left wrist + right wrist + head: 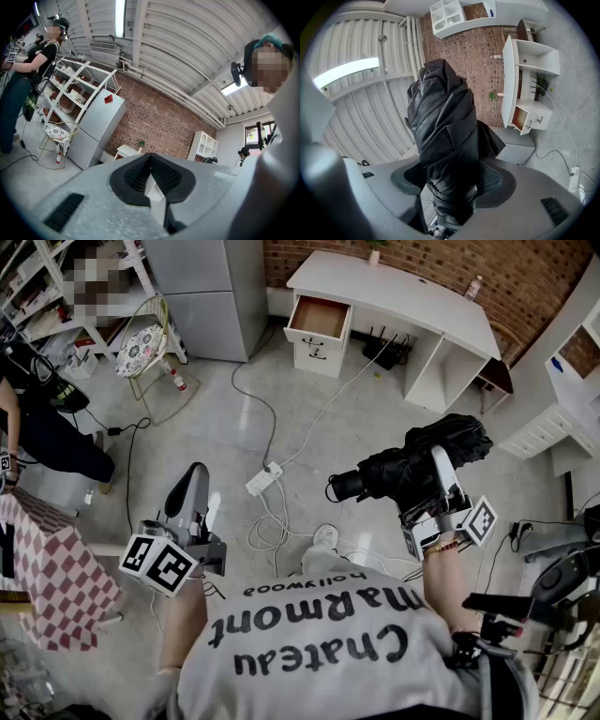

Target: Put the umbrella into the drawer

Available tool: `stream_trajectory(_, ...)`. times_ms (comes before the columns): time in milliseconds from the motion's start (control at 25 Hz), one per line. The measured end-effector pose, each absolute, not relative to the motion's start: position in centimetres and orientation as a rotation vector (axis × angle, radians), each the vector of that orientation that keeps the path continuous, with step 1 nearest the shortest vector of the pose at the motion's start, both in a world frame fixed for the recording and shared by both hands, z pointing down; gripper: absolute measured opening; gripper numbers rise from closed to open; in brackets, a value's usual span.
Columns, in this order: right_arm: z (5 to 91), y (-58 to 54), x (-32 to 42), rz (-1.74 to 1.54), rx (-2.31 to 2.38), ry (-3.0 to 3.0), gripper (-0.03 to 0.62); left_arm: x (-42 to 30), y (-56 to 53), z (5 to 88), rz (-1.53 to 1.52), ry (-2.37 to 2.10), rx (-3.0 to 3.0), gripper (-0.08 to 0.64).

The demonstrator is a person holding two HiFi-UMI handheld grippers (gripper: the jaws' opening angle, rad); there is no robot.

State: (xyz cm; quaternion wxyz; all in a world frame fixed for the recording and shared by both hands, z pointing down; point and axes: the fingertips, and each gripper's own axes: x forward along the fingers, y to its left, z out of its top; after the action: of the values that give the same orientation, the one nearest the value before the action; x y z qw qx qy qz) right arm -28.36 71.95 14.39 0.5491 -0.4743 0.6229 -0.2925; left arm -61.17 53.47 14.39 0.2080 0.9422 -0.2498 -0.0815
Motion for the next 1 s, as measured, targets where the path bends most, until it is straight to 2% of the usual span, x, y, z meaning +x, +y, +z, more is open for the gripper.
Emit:
stream_trajectory(400,14.7,72.7,-28.5,-0.693,-1.160,1.506,0.259,-61.6,54.0,14.4,-0.219,-0.714,2.622,0.015)
stream_trajectory(1000,14.9,65.9,-28.7,-0.724,-1.233,1.594,0.259,-53.0,51.9,13.1,-0.180,-0.560,2.739,0.015)
